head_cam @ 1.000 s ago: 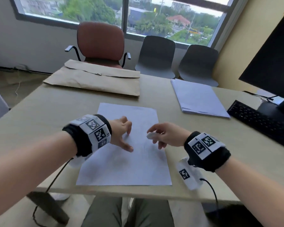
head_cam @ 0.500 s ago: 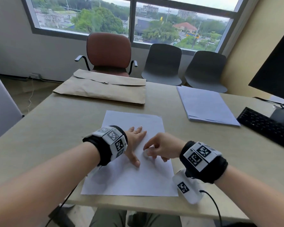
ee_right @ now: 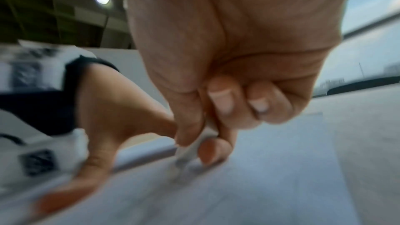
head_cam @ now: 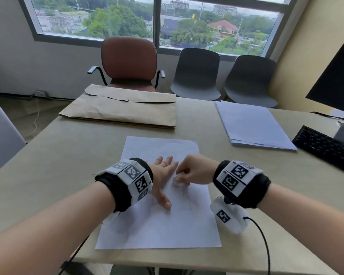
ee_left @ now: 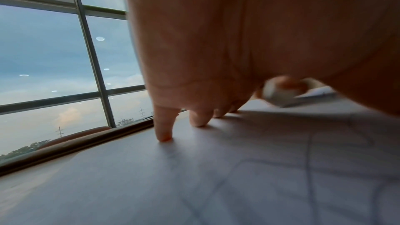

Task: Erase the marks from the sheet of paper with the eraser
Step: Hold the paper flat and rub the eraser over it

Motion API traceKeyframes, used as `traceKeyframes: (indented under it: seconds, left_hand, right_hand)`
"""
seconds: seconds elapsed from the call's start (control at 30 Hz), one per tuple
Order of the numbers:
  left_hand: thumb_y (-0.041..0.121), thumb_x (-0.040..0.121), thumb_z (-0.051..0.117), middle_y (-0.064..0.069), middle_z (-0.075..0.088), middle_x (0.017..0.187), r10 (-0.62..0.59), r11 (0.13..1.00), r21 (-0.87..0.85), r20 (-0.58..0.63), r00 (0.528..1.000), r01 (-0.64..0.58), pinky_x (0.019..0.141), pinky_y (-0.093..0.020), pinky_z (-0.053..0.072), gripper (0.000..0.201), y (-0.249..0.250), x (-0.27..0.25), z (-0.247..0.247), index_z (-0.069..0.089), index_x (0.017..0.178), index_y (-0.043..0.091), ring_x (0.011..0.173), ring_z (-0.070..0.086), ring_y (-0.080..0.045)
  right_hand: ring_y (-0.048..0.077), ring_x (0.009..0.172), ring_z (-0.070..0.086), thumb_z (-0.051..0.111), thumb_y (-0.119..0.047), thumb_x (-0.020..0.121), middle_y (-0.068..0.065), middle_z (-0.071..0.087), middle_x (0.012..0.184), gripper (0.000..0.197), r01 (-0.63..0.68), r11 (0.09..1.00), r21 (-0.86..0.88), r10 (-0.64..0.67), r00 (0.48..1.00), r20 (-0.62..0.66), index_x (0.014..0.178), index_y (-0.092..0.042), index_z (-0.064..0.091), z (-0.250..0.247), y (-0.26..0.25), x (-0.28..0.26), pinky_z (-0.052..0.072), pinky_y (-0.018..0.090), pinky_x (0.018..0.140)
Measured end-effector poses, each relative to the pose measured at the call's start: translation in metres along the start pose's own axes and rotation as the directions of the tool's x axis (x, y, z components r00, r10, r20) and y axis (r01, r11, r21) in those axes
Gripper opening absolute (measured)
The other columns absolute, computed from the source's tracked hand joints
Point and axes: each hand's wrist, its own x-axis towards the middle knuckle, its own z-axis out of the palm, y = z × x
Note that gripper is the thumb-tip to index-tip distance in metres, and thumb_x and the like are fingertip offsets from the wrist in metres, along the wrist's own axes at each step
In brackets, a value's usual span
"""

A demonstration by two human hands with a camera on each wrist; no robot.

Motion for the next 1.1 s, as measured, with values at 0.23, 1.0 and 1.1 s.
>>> traceKeyframes:
  seconds: [0.23, 1.0, 1.1]
  left_hand:
    - [0.055, 0.071, 0.072, -0.002, -0.027, 0.154, 0.003, 1.0, 0.012, -0.001, 1.0, -0.003, 0.115, -0.052, 0.003, 0.126, -0.004, 0.004, 0.002, -0.023, 0.146, 0.018, 0.144, -0.019, -0.025]
    - [0.054, 0.07, 0.073, -0.003, -0.027, 0.154, 0.024, 1.0, 0.01, -0.008, 1.0, -0.024, 0.115, -0.051, 0.001, 0.128, -0.004, 0.007, 0.004, -0.024, 0.146, 0.018, 0.144, -0.019, -0.026]
    - [0.053, 0.07, 0.073, -0.003, -0.027, 0.154, 0.037, 0.999, 0.025, -0.002, 0.999, -0.037, 0.115, -0.052, 0.0, 0.127, -0.001, 0.005, 0.004, -0.023, 0.146, 0.018, 0.144, -0.019, -0.026]
  right_hand:
    - [0.021, 0.055, 0.039, 0.056, -0.026, 0.087, 0.011, 0.05, 0.058, 0.035, 0.069, 0.989, -0.127, -0.071, 0.997, -0.015, 0.059, -0.006, 0.05, 0.016, -0.007, -0.012, 0.037, 0.033, 0.059]
    - [0.022, 0.069, 0.047, 0.057, -0.033, 0.088, 0.0, 0.054, 0.062, 0.026, 0.039, 0.989, -0.143, -0.053, 0.994, -0.094, 0.078, -0.01, 0.064, 0.016, 0.003, -0.022, 0.042, 0.028, 0.067]
    - [0.015, 0.07, 0.049, 0.06, -0.035, 0.086, -0.011, 0.053, 0.058, 0.021, 0.047, 0.995, -0.083, -0.046, 0.999, 0.015, 0.091, -0.018, 0.07, 0.008, 0.004, -0.023, 0.042, 0.023, 0.072]
